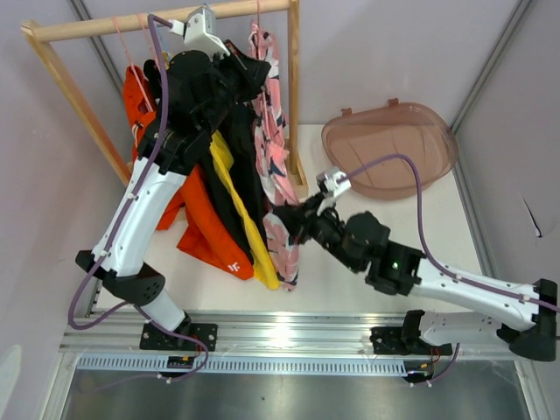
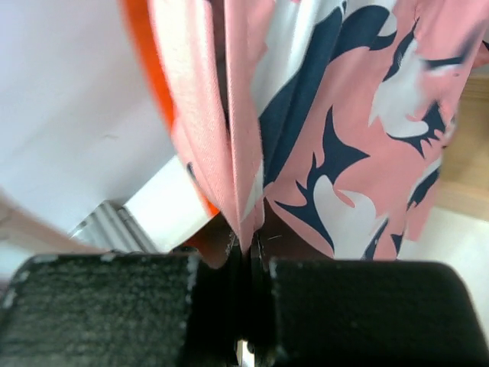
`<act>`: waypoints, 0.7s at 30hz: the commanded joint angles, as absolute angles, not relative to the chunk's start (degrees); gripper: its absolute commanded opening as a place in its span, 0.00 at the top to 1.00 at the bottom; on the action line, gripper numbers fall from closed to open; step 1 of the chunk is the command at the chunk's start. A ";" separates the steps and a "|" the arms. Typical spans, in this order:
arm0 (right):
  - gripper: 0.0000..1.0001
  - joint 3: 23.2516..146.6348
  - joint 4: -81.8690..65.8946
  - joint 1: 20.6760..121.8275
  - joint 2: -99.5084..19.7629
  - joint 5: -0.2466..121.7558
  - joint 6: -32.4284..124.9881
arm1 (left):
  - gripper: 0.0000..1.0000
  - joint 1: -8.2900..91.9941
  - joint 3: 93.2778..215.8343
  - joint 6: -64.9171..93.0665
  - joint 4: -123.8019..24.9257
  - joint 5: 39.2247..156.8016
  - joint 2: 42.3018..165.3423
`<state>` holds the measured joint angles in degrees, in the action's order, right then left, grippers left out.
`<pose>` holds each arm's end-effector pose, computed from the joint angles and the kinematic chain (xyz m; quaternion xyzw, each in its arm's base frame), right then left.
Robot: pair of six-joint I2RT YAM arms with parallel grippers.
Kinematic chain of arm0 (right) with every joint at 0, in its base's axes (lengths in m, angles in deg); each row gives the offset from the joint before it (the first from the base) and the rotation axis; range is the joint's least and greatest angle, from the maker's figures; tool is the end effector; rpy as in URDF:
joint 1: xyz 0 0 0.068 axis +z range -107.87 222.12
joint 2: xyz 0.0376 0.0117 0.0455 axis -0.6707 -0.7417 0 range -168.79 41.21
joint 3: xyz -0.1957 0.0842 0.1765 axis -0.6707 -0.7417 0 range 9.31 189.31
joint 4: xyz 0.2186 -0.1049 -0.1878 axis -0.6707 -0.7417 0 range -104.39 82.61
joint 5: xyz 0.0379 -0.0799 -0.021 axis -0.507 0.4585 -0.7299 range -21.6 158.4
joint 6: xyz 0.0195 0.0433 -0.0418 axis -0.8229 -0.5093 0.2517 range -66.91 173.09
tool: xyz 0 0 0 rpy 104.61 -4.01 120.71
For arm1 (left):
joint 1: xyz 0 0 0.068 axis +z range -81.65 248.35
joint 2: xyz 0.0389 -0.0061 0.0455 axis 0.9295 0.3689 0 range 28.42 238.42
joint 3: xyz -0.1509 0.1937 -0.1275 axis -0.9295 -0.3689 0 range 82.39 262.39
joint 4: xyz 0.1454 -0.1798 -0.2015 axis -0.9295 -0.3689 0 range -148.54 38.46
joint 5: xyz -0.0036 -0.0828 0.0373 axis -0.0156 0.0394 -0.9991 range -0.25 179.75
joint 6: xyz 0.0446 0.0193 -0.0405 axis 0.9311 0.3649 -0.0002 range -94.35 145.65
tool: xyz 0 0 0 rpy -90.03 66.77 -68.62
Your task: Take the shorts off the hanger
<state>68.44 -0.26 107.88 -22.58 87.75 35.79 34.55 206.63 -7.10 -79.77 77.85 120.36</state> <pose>0.1453 0.2834 0.3952 -0.1691 0.6716 0.3850 0.6100 0.3095 -0.1952 0.5971 -0.0697 0.6786 -0.3403 0.6472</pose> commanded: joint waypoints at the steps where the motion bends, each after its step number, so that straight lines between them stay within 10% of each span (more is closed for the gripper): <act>1: 1.00 65.04 -4.75 116.20 -16.81 97.12 34.11 | 1.00 35.57 216.39 -1.60 -74.03 72.35 122.44; 11: 1.00 66.26 -8.10 120.44 -17.67 105.39 35.86 | 1.00 37.33 221.35 -2.02 -77.11 74.71 123.70; 21: 1.00 78.71 -0.36 97.78 -29.79 92.06 41.83 | 1.00 36.45 190.72 -16.61 -76.68 98.08 104.11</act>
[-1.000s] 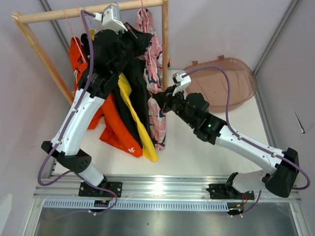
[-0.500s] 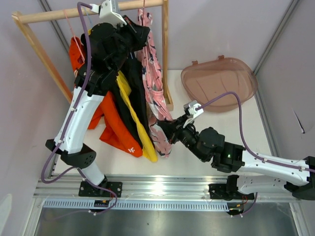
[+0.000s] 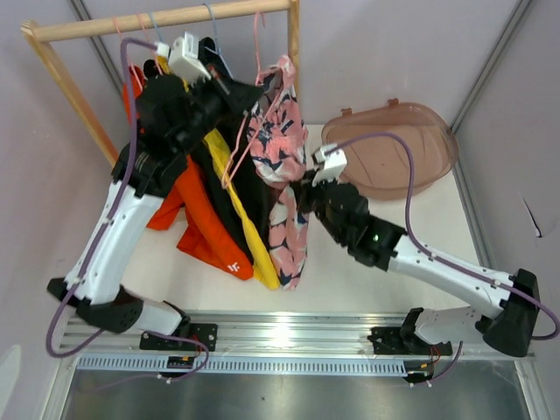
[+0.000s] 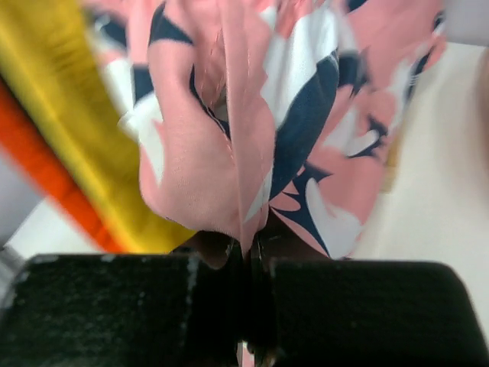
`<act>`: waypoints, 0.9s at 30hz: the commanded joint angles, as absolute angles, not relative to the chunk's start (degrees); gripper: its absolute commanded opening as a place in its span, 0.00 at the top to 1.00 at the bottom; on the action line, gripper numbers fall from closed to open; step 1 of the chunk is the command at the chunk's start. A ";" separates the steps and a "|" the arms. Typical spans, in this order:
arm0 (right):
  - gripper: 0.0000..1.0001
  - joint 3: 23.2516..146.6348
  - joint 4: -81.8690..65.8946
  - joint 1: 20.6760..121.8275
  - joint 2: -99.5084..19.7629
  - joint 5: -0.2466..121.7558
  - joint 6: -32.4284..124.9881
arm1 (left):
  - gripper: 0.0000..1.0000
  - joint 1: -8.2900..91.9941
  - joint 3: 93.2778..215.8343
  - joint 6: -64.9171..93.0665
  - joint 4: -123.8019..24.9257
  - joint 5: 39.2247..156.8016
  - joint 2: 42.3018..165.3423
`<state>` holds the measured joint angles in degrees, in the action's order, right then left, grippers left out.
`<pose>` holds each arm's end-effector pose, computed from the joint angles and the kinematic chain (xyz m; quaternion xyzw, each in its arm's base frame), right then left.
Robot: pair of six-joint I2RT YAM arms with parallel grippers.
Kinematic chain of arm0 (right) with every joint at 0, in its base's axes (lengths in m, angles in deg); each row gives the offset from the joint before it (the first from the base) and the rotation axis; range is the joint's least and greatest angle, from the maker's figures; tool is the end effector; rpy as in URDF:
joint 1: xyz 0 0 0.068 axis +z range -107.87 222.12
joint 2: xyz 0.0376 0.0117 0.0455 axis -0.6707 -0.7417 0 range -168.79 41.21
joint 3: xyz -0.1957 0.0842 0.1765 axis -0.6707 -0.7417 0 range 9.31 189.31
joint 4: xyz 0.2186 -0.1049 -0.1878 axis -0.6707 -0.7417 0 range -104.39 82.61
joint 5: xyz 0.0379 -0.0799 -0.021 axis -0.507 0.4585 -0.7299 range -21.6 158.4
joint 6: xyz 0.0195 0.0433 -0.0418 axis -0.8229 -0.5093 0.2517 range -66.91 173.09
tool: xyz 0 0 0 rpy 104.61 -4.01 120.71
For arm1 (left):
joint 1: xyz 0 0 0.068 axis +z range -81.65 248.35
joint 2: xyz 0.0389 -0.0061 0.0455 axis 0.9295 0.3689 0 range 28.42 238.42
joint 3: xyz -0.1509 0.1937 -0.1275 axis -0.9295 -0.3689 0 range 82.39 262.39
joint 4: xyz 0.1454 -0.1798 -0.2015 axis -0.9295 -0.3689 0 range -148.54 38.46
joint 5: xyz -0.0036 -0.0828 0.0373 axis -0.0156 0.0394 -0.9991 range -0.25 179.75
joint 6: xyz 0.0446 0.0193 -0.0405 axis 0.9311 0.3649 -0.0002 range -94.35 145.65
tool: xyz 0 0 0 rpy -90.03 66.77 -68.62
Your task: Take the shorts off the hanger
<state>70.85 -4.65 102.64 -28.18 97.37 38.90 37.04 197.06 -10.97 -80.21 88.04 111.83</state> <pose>0.1878 0.2844 0.3735 -0.1258 0.7233 0.2498 0.6314 0.2834 -0.1707 0.5884 -0.0429 0.6896 -0.3953 0.6052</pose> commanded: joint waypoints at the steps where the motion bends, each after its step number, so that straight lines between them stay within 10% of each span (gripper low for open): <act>1: 1.00 80.48 -0.45 96.28 -30.68 91.43 42.54 | 1.00 36.01 186.06 -17.93 -77.11 99.15 100.17; 27: 1.00 142.50 0.62 53.03 -65.28 75.17 42.47 | 1.00 30.03 146.55 -11.44 -74.48 101.01 71.66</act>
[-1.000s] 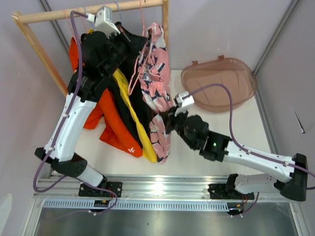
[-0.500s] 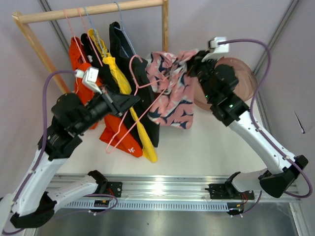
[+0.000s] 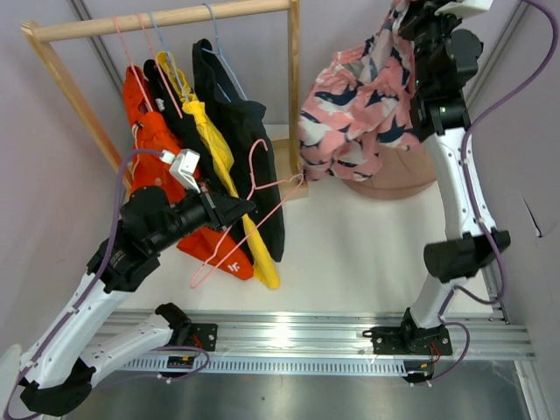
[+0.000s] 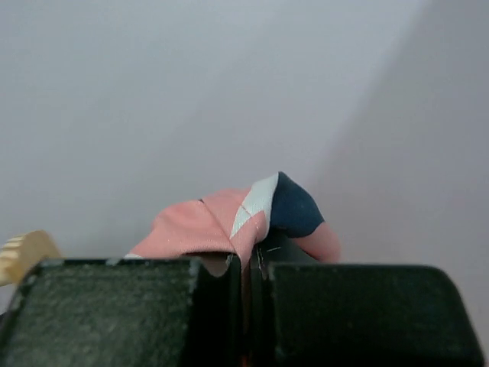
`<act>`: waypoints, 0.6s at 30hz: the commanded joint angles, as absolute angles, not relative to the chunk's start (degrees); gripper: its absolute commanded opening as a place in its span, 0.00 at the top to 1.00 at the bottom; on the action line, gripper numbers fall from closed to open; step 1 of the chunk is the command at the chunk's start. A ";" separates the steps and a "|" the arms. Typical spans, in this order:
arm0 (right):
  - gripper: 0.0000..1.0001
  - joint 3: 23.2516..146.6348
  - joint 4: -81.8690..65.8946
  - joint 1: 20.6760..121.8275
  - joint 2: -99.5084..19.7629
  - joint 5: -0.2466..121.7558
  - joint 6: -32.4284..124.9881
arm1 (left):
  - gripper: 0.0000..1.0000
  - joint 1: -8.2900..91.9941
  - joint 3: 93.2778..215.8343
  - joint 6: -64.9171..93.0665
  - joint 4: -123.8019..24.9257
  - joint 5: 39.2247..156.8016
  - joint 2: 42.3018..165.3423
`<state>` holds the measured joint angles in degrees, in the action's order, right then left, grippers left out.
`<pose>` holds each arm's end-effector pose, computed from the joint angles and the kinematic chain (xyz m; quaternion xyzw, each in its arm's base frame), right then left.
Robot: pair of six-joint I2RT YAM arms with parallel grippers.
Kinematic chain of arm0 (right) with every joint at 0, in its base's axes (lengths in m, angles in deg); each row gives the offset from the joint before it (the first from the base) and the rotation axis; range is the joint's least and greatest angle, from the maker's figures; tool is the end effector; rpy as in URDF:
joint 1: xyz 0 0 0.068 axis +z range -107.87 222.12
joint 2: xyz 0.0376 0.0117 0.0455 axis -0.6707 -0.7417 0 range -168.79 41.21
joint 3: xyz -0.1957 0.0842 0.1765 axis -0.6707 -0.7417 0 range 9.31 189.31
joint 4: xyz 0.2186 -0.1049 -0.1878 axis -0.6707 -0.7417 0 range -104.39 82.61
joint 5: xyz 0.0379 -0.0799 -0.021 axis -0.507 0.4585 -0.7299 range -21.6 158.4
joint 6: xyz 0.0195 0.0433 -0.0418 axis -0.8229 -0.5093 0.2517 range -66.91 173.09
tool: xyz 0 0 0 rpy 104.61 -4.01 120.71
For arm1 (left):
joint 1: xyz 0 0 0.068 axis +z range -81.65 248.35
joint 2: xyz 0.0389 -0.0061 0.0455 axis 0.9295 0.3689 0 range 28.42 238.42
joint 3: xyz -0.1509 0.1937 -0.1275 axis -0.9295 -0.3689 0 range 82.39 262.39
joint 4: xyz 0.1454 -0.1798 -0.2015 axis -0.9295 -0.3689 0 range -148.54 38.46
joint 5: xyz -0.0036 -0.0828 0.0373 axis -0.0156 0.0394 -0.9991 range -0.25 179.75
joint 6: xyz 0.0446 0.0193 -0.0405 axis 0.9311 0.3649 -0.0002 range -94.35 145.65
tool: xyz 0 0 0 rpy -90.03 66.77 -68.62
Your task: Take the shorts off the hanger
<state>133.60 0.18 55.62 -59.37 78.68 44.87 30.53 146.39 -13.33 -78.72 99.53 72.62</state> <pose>0.4077 0.0890 0.6129 0.0556 0.4914 0.1205 0.8608 0.1560 -0.1316 0.4403 0.0486 0.7490 -0.4587 0.4757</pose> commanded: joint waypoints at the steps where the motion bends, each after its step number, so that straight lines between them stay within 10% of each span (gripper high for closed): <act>1: 1.00 144.29 0.43 52.15 -66.97 74.73 42.29 | 1.00 29.94 146.55 -11.00 -74.57 100.74 71.75; 7: 1.00 141.78 4.12 46.88 -72.26 74.46 40.18 | 1.00 29.94 146.81 -9.68 -73.34 100.39 73.41; 13: 1.00 114.31 14.40 45.55 -66.65 73.93 37.81 | 1.00 29.86 150.14 -8.27 -69.74 98.38 80.26; 15: 0.71 109.88 11.79 45.20 -65.85 73.67 36.84 | 1.00 29.86 155.39 -6.61 -70.26 96.35 84.81; 16: 0.19 106.72 10.29 45.11 -65.49 73.76 34.92 | 1.00 29.86 156.99 -5.99 -71.05 94.26 86.58; 18: 0.00 105.03 4.41 44.85 -65.05 74.98 33.59 | 1.00 29.86 165.14 -3.80 -72.45 91.96 92.10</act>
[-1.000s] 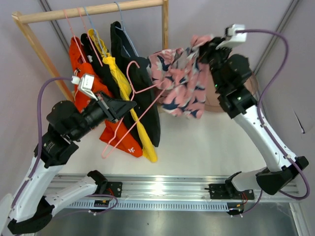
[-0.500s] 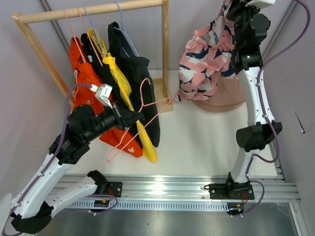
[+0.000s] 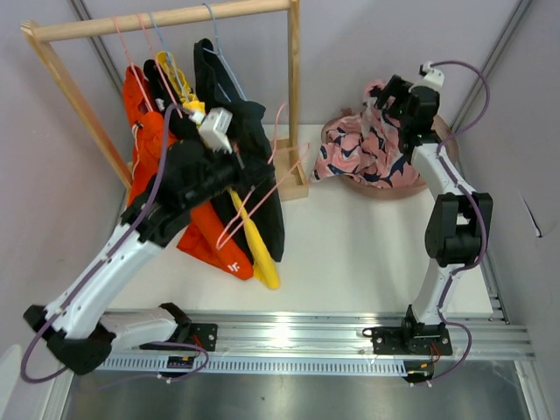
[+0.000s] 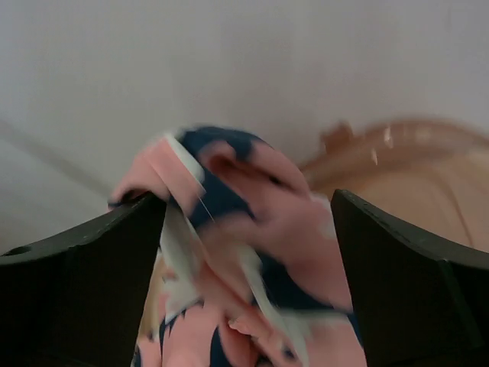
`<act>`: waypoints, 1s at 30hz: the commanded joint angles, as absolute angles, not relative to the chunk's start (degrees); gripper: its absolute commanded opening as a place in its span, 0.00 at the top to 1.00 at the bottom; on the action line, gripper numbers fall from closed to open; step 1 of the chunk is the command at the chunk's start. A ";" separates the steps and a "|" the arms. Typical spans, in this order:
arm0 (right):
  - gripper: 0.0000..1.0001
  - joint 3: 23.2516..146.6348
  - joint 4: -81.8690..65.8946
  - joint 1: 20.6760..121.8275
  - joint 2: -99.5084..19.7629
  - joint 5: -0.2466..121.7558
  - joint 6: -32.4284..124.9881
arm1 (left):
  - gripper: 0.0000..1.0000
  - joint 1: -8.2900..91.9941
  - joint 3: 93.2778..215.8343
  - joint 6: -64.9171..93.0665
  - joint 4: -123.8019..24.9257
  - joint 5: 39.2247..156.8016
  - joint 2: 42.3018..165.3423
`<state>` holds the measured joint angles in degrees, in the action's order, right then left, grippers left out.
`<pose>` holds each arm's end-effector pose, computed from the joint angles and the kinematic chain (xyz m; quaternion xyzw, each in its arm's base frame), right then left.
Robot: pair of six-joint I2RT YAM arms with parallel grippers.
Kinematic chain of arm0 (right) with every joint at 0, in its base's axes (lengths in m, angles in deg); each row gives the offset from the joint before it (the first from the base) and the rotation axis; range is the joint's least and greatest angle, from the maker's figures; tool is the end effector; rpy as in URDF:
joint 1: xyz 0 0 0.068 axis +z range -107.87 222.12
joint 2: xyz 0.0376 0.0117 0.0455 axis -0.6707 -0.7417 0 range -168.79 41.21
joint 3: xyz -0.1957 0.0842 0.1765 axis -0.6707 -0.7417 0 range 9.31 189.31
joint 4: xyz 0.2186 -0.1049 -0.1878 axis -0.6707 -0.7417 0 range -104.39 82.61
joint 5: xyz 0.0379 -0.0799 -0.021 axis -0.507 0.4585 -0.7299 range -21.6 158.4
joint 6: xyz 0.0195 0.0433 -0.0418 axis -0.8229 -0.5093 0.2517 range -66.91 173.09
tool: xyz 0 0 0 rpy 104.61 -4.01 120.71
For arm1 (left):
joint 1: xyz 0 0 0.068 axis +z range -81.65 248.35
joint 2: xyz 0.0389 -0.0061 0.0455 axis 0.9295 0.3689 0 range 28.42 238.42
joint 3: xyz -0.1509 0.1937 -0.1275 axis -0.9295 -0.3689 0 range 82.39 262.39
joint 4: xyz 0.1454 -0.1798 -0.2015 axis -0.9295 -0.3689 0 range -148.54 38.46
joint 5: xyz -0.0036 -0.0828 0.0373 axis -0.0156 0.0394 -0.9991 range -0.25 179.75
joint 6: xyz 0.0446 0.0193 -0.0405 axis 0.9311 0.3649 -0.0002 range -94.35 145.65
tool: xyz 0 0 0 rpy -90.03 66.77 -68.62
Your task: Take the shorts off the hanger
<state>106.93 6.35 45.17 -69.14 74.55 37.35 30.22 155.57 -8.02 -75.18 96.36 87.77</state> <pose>0.5338 0.0232 0.3610 0.1154 0.6913 0.0792 0.7089 0.2120 -0.1735 0.4514 0.0667 0.7617 -0.4127 0.4950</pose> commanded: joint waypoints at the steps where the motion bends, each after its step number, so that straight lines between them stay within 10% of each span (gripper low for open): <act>1: 0.01 104.33 2.30 44.76 -64.96 75.34 32.45 | 1.00 29.86 169.79 -3.18 -73.76 90.04 94.05; 15: 0.01 68.30 -0.18 48.89 -31.94 74.64 29.19 | 1.00 35.21 222.83 -0.45 -85.56 76.93 130.97; 30: 0.01 57.30 -2.38 52.05 -20.05 71.91 26.12 | 1.00 30.30 194.63 -4.41 -83.35 72.19 110.69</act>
<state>57.32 -3.58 51.12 -20.02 72.19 27.14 31.99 197.28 -3.89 -86.33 75.67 119.59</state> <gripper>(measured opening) 0.993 0.031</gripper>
